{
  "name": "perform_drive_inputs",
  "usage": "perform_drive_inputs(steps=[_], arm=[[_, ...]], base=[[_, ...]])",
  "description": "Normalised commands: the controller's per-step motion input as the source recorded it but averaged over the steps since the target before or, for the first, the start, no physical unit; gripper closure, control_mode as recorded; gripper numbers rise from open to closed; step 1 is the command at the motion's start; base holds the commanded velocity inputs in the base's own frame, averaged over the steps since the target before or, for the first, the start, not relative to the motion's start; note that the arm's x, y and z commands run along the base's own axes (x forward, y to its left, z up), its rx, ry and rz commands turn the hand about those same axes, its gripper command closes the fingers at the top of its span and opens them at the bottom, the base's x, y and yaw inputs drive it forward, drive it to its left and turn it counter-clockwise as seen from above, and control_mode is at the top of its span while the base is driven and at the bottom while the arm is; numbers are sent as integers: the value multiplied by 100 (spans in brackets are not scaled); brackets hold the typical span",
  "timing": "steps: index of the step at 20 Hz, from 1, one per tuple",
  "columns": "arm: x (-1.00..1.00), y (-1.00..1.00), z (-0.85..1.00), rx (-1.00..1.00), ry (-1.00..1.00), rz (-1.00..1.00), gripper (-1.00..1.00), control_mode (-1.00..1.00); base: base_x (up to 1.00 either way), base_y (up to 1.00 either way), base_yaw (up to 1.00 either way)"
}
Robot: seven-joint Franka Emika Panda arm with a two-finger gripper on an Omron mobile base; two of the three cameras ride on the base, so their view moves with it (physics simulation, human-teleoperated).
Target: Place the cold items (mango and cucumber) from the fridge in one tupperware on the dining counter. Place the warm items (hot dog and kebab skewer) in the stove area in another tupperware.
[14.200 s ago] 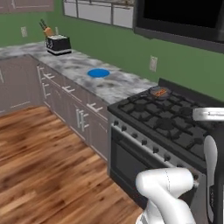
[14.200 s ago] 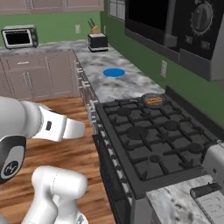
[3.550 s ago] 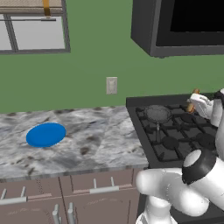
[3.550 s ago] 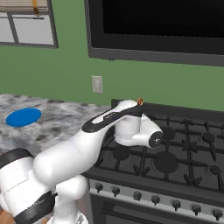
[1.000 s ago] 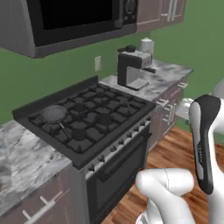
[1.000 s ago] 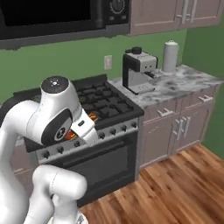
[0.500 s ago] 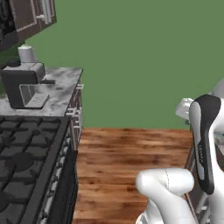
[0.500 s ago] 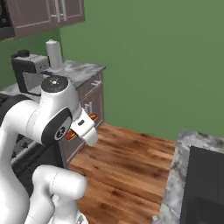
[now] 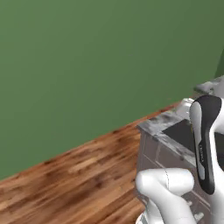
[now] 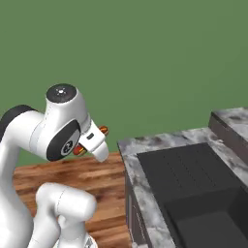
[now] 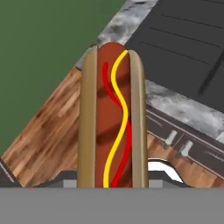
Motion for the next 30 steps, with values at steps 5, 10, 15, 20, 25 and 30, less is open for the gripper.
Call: perform_drive_inputs(steps=[5,10,15,20,25,30], arm=[[0,0,0,0,0,0,100,100],[0,0,0,0,0,0,100,100],[0,0,0,0,0,0,100,100],[0,0,0,0,0,0,100,100],[0,0,0,0,0,0,100,100],[0,0,0,0,0,0,100,100]], base=[[100,72,-92],[100,86,-89],[95,98,-80],[69,100,-62],[54,100,-51],[69,100,-62]])
